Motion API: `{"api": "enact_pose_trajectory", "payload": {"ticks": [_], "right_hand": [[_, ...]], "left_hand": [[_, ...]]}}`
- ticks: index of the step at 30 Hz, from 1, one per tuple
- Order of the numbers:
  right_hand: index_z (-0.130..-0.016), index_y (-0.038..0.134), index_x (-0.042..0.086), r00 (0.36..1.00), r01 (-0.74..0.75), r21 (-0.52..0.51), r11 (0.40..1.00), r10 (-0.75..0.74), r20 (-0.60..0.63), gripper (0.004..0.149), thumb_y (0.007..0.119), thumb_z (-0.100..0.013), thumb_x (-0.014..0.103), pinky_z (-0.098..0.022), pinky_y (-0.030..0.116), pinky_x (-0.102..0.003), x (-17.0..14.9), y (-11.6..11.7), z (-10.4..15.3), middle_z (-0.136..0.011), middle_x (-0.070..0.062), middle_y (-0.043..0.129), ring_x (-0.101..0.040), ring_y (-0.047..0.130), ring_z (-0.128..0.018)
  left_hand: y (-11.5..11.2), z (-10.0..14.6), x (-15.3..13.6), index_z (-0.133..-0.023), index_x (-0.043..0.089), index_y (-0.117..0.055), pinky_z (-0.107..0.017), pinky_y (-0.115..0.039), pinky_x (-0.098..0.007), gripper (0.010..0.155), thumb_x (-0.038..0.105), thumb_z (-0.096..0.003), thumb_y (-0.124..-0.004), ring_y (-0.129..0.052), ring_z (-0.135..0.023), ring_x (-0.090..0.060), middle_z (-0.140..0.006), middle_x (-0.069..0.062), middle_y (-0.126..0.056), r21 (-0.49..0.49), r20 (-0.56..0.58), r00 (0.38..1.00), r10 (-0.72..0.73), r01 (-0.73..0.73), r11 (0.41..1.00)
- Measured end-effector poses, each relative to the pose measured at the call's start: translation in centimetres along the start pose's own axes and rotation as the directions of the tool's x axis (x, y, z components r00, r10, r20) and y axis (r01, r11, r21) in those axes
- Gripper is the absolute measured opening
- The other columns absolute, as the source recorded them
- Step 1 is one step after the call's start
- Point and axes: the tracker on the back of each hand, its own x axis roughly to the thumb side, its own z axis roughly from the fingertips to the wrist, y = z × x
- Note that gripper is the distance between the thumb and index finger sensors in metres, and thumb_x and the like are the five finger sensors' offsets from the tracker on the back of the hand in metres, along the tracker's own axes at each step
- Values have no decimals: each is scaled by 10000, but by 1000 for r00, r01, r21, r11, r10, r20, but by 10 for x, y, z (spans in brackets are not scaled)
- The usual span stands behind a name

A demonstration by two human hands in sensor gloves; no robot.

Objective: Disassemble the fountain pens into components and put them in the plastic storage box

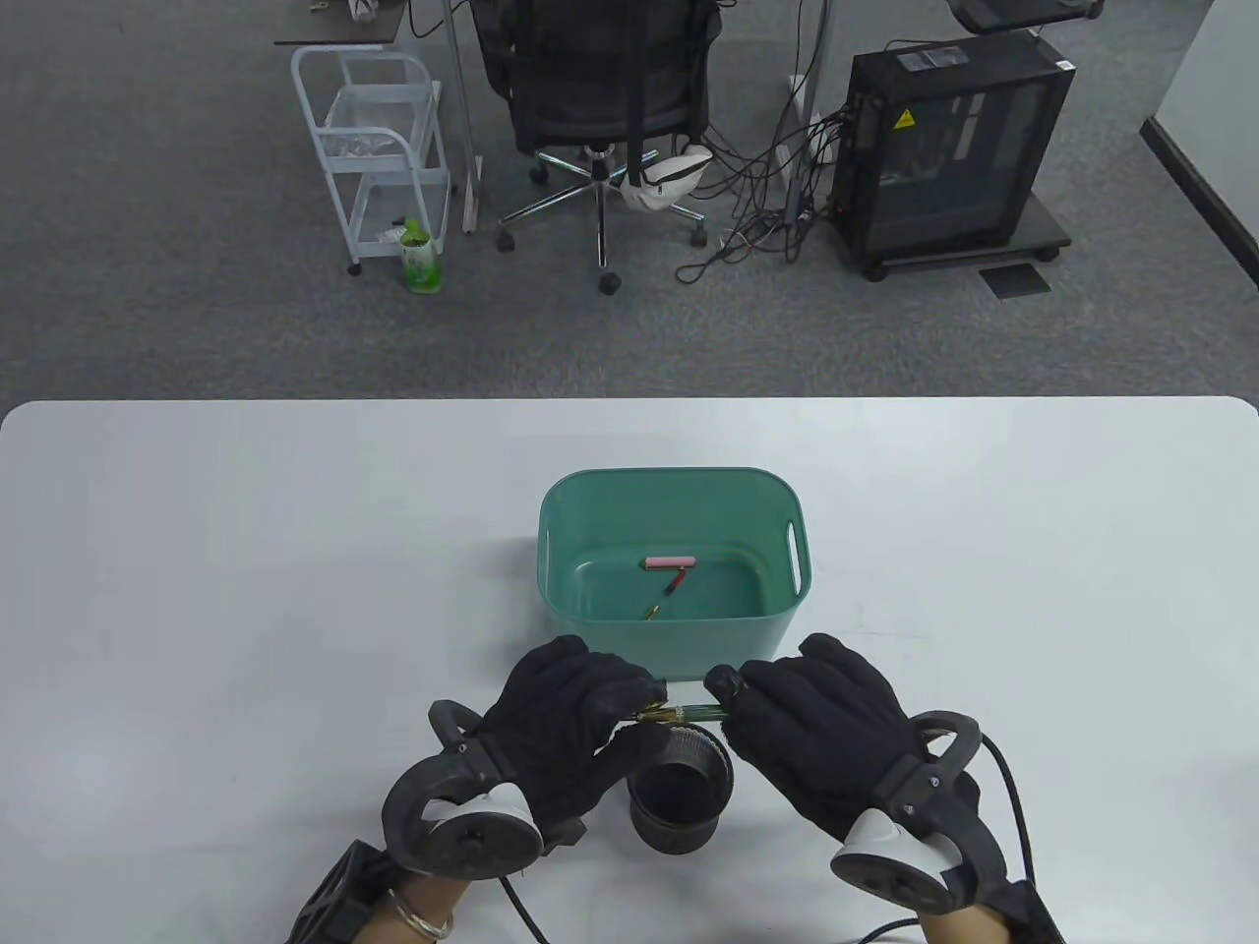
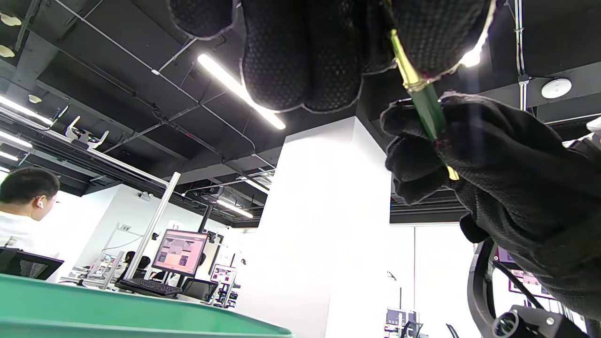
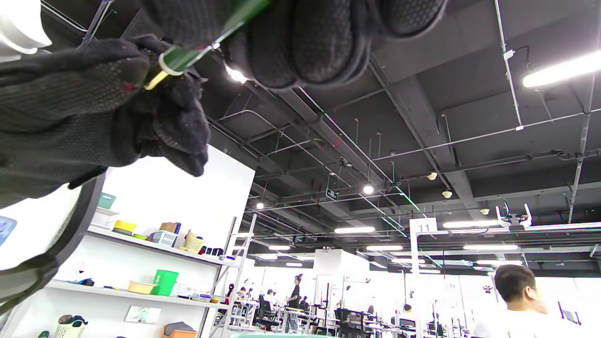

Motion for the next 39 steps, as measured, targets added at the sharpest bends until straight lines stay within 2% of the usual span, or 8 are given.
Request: {"api": "enact_pose_trajectory", "payload": {"ticks": [9,17,25,27,29,32,39], "right_hand": [[-924,834,320,1000,2,4,1000,-2,5,428,708,-547,478,-746,633,-443,1,0,0,-861,68,851,-121,870,-725],[-925,834,320,1000,8,3,1000,-8,13,428,707,-547,478,-746,633,-443,3,0,0,-863,68,849,-121,868,-727],[-924,835,320,1000,9,7,1000,-9,18,428,708,-547,478,-745,633,-444,5,1,0,-862,67,851,-121,868,-726],[-926,832,319,1000,9,6,1000,-9,18,429,707,-548,479,-745,633,-443,5,1,0,-861,68,851,-120,869,-725],[-924,834,321,1000,9,5,1000,-9,16,428,707,-548,479,-745,633,-442,5,1,0,-862,68,851,-120,869,-725],[-925,834,319,1000,4,2,1000,-4,12,429,707,-548,479,-745,633,-442,4,0,0,-860,70,851,-119,869,-725],[-925,834,317,1000,-1,0,1000,1,4,430,706,-547,479,-743,635,-443,1,-1,0,-859,69,853,-119,871,-723]], "left_hand": [[0,0,-1,-891,135,-825,-745,-648,-514,452,496,-658,-683,-966,-706,-232,-784,-30,-985,8,-6,1000,5,-5,1000],[0,-1,-2,-765,126,-913,-680,-708,-496,512,500,-673,-575,-1013,-563,-227,-629,-25,-1044,23,-8,1000,21,-20,1000],[0,-1,-3,-693,129,-948,-638,-741,-482,531,496,-672,-564,-1031,-488,-217,-547,-17,-1064,30,-13,1000,25,-25,999],[1,0,-4,-725,123,-942,-649,-731,-489,540,501,-673,-560,-1027,-517,-229,-580,-28,-1063,31,-12,1000,28,-27,999],[1,0,-4,-838,112,-897,-688,-696,-514,568,531,-673,-551,-1000,-627,-257,-701,-54,-1035,24,-10,999,32,-32,999],[1,0,-4,-950,117,-830,-725,-659,-535,589,560,-667,-564,-956,-741,-281,-820,-73,-990,22,-11,1000,29,-29,999],[0,1,-2,-1074,162,-692,-773,-607,-543,604,579,-638,-677,-873,-880,-287,-970,-76,-890,16,-3,1000,7,-7,1000]]}}
